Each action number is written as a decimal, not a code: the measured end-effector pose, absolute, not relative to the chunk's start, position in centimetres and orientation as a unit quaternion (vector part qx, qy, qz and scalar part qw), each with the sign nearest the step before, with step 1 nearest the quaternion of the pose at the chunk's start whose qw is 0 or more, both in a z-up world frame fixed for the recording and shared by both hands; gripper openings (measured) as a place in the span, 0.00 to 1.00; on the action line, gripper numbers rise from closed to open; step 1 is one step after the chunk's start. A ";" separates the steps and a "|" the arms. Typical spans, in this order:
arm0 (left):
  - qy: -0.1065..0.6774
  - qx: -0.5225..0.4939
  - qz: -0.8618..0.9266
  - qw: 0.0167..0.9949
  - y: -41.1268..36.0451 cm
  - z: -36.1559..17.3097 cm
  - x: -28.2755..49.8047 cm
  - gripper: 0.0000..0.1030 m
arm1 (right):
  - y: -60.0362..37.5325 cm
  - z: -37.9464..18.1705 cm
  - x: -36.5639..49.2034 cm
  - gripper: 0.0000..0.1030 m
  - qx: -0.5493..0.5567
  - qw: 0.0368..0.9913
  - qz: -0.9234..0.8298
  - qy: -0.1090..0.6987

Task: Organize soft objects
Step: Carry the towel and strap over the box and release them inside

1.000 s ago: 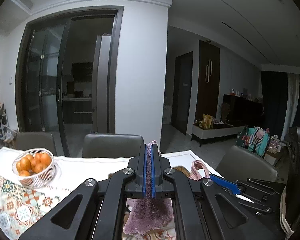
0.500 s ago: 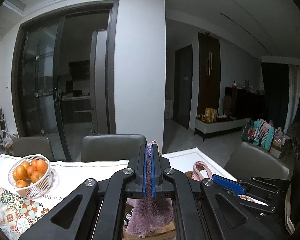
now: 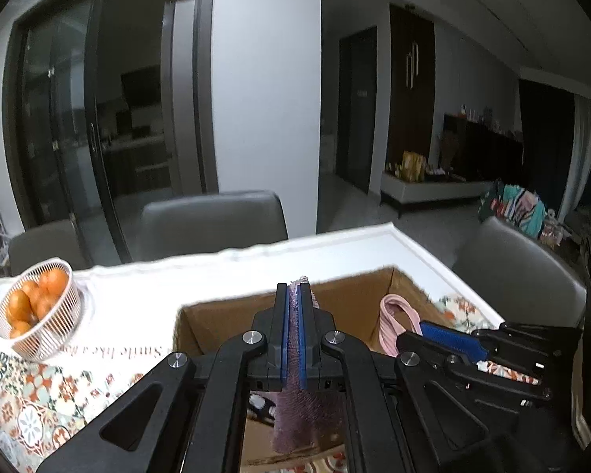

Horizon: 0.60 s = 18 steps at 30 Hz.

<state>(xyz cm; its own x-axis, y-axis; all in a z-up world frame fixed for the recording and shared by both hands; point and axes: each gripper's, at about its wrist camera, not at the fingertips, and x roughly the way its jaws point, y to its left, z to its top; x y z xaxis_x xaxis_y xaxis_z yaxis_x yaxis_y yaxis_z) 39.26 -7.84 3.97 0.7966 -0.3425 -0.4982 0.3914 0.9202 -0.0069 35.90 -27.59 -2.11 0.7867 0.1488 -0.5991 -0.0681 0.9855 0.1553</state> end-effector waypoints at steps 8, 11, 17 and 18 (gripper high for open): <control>0.299 0.068 -0.204 0.930 -8.3 1.8 39.6 0.07 | -28.0 -4.2 36.8 0.14 0.069 0.930 0.059 0.355; 0.307 0.074 -0.199 0.928 -8.3 1.4 39.7 0.15 | -28.3 -4.4 36.9 0.28 0.077 0.927 0.057 0.364; 0.310 0.077 -0.192 0.928 -7.8 1.7 39.0 0.45 | -28.3 -4.0 36.4 0.35 0.075 0.928 0.047 0.361; 0.309 0.079 -0.189 0.929 -7.6 1.7 38.9 0.46 | -28.3 -3.8 36.2 0.37 0.074 0.930 0.044 0.358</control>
